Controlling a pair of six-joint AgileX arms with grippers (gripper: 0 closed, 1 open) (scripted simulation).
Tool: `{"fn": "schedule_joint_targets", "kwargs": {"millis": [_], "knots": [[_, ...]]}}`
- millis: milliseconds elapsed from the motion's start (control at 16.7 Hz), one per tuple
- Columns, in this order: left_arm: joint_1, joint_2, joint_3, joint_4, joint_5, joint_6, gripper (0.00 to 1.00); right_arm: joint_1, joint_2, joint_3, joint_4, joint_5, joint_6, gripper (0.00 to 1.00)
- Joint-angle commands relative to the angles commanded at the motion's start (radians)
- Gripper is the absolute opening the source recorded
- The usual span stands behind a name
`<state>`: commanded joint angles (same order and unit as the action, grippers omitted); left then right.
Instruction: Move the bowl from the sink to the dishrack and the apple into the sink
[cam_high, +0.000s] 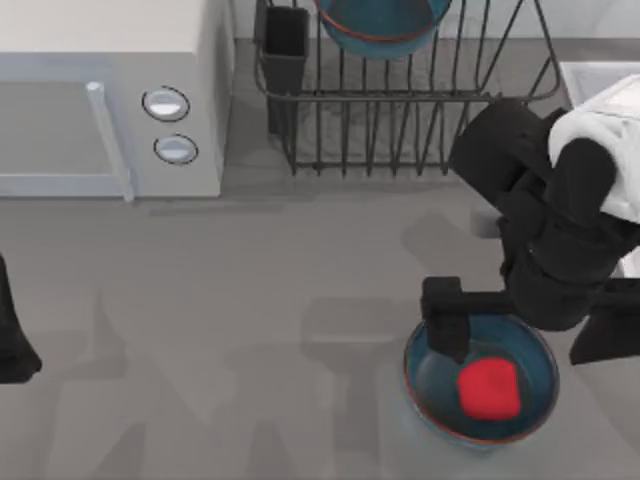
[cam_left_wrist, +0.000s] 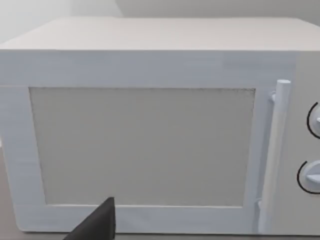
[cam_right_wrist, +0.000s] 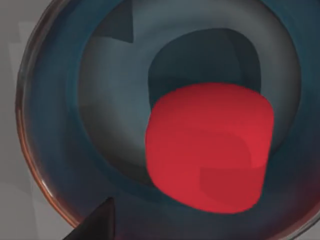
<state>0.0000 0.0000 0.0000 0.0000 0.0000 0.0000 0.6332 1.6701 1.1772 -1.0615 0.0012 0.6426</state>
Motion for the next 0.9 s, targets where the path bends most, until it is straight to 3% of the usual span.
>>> {"fn": "schedule_joint_targets", "kwargs": {"millis": [480,900], "knots": [[0.0,0.0,0.0,0.0,0.0,0.0,1.0,0.003,0.018,0.004,0.002,-0.001,0.009,1.0],[0.0,0.0,0.0,0.0,0.0,0.0,1.0,0.009,0.136,-0.142,0.269,-0.005,0.013,1.0]]}}
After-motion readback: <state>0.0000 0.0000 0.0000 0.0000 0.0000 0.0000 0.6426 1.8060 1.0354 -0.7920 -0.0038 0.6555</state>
